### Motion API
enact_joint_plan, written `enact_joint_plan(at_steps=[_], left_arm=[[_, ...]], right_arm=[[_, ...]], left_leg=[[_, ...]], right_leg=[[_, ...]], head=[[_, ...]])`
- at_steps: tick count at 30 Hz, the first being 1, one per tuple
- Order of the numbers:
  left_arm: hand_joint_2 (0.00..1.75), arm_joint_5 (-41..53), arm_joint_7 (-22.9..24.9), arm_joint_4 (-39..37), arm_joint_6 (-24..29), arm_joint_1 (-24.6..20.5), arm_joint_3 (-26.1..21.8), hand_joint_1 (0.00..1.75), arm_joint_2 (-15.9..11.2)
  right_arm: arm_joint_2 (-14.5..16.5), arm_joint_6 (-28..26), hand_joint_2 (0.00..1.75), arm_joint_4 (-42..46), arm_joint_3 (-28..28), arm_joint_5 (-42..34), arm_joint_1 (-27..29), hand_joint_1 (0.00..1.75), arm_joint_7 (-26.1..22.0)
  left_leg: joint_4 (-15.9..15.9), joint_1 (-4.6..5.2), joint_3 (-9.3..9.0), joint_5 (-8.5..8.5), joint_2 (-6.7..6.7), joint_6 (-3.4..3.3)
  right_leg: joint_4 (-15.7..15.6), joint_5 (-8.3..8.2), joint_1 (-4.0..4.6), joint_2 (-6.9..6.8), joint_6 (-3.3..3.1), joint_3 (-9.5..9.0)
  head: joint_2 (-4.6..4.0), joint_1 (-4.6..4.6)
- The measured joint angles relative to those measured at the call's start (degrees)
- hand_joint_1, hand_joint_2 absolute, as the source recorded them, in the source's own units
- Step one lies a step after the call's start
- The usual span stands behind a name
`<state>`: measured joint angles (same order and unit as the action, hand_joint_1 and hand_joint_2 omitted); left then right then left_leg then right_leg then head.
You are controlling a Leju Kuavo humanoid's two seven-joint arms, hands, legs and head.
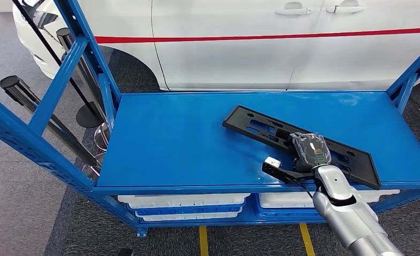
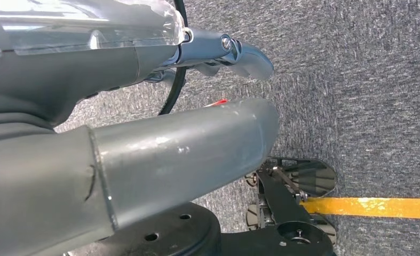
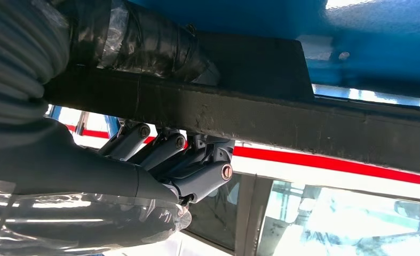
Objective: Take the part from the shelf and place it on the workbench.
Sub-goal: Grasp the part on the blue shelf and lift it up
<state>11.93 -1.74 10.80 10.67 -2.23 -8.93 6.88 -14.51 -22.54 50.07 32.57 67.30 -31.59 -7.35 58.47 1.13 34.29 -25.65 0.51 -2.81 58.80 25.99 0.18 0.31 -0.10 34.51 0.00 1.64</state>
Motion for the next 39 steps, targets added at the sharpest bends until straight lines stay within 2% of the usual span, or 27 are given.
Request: enact_joint_plan(at_steps=[3, 7, 11, 14, 18, 24, 30, 39], left_arm=[[0.0, -0.39, -0.41, 0.0, -0.02, 0.0, -0.27, 0.0, 0.0], [1.75, -0.47, -2.66, 0.0, 1.33, 0.01, -0.88, 0.0, 0.0], [1.75, 0.81, -4.21, 0.0, 3.37, 0.01, -1.07, 0.0, 0.01], [1.75, 2.69, -7.67, 0.0, 5.25, 0.03, -0.89, 0.0, 0.04], [1.75, 2.81, -9.98, 0.0, 2.83, 0.03, -0.79, 0.0, 0.04], [1.75, 2.51, -10.61, 0.0, 1.65, 0.01, -0.8, 0.0, 0.03], [1.75, 3.88, -9.63, 0.0, 6.21, -0.01, -0.75, 0.0, 0.02], [1.75, 3.02, -11.02, 0.0, 4.59, -0.05, -0.92, 0.0, 0.02]], right_arm=[[-0.04, -0.04, 1.75, 0.0, 0.0, -0.23, -0.03, 1.75, -0.04], [-0.68, -0.37, 1.75, 0.28, -0.02, -0.57, 0.25, 1.75, 0.11], [-1.53, -0.97, 1.75, 1.28, -0.06, 0.05, 1.11, 1.75, 0.35], [-2.36, -2.26, 1.75, 2.76, -0.08, 1.62, 2.58, 1.75, 0.92], [-3.35, -5.66, 1.75, 4.93, -0.09, 4.65, 4.99, 1.75, 1.49], [-3.58, -8.33, 1.75, 7.61, -0.17, 7.32, 6.91, 1.75, 2.04], [-3.58, -8.89, 1.75, 9.01, -0.62, 8.68, 8.31, 1.75, 2.23], [-3.56, -9.2, 1.75, 9.55, -0.96, 8.96, 9.02, 1.75, 2.24]], left_leg=[[0.0, 0.0, -0.01, 0.0, 0.0, 0.0], [0.0, 0.0, -0.02, 0.0, 0.02, 0.0], [0.0, 0.0, -0.02, -0.01, 0.02, -0.01], [0.01, 0.0, -0.01, -0.02, 0.07, -0.02], [0.01, 0.0, 0.0, -0.05, 0.05, -0.02], [0.01, 0.0, -0.01, -0.06, 0.02, -0.02], [0.01, -0.01, -0.01, -0.06, 0.02, -0.02], [0.01, 0.0, -0.01, -0.06, 0.02, -0.02]], right_leg=[[0.0, 0.0, 0.0, 0.0, 0.0, 0.0], [0.0, 0.0, 0.0, -0.02, 0.0, 0.0], [-0.01, 0.0, 0.0, -0.01, 0.0, 0.0], [-0.02, 0.01, 0.0, -0.07, 0.0, -0.01], [-0.02, 0.01, 0.0, -0.04, 0.01, -0.01], [-0.02, 0.01, -0.01, -0.03, 0.0, 0.0], [-0.01, 0.01, 0.0, -0.02, 0.0, 0.0], [-0.01, 0.01, 0.0, -0.03, 0.0, 0.0]], head=[[0.0, 0.0], [0.0, -0.01], [0.0, 0.0], [0.0, -0.01], [0.0, 0.0], [0.0, 0.0], [0.0, 0.0], [0.0, 0.0]])
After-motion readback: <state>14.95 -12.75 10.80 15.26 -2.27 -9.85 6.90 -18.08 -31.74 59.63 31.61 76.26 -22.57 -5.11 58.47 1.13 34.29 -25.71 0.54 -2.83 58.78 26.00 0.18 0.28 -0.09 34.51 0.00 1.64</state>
